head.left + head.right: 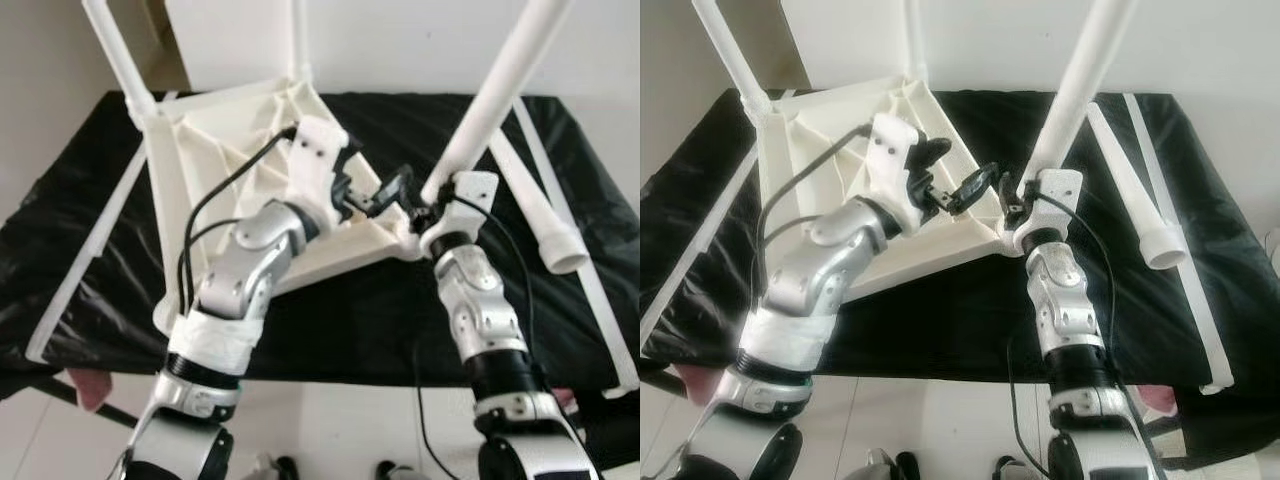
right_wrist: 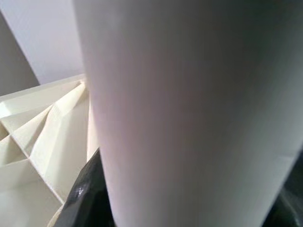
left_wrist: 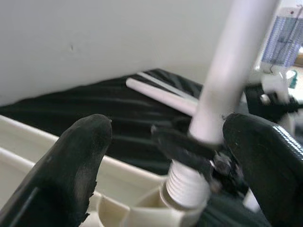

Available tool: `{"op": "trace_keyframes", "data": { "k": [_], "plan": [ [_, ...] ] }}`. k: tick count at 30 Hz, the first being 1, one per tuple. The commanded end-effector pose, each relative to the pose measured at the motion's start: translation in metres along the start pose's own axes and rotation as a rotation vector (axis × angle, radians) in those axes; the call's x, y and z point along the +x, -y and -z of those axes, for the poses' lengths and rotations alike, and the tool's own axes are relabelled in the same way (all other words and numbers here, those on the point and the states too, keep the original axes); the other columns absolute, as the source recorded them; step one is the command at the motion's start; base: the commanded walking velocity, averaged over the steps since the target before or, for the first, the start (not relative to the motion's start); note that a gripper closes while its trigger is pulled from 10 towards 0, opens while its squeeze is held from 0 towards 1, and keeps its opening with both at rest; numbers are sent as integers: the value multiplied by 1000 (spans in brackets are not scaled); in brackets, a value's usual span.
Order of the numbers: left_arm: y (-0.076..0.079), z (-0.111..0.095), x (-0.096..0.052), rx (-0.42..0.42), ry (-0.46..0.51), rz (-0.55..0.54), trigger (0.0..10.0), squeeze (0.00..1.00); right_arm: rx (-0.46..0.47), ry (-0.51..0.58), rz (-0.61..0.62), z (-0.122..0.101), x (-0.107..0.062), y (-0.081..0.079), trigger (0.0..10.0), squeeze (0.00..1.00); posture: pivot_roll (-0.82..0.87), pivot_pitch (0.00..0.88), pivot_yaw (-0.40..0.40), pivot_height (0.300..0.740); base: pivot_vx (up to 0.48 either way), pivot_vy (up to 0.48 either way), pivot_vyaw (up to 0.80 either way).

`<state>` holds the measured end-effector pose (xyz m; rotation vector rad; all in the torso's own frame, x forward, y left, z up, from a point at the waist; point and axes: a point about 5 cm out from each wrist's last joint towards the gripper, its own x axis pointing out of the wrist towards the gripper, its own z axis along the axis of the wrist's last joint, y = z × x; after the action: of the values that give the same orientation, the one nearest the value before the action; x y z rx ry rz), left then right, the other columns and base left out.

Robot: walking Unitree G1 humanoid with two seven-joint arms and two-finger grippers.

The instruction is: Building children table

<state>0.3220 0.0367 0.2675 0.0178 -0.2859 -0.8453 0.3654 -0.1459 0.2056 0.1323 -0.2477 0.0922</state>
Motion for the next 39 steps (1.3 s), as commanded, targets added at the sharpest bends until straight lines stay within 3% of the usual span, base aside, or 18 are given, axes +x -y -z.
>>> {"op": "trace_keyframes", "data": {
  "k": [1, 3, 6, 8, 14, 20, 25, 30, 39],
  "plan": [
    [3, 0, -2, 21, -11, 1, 10000, 0, 23, -118, 37, 27, -7, 6, 10000, 0, -103, 165, 49, 740, 0, 0, 0],
    [6, 2, -2, 21, -18, -4, 10000, 0, -108, -98, -32, 25, -3, 1, 10000, 0, -102, 163, 48, 740, 0, 0, 0],
    [6, 2, -2, 20, -19, -4, 10000, 0, -149, -96, -57, 26, -3, -1, 10000, 0, -100, 165, 47, 740, 0, 0, 0],
    [7, 2, -3, 20, -21, -2, 10000, 0, -269, -87, -130, 29, -6, -5, 10000, 0, -98, 165, 46, 740, 0, 0, 0],
    [7, 2, -6, 17, -22, -2, 10000, 0, -369, -100, -199, 39, -13, -3, 10000, 0, -96, 164, 46, 740, 0, 0, 0],
    [7, 1, -7, 10, -23, -3, 10000, 0, -382, -130, -213, 48, -18, 4, 10000, 0, -95, 162, 46, 740, 0, 0, 0],
    [6, 0, -8, 6, -19, -2, 10000, 0, -299, -194, -183, 56, -18, 12, 10000, 0, -94, 155, 44, 740, 0, 0, 0],
    [7, 0, -8, 6, -18, -1, 10000, 0, -277, -211, -170, 58, -17, 14, 10000, 0, -94, 155, 44, 740, 0, 0, 0],
    [9, -2, -9, 2, -11, 4, 10000, 0, -158, -334, -23, 66, -9, 26, 10000, 0, -83, 134, 26, 740, 0, 0, 0]
  ]
}}
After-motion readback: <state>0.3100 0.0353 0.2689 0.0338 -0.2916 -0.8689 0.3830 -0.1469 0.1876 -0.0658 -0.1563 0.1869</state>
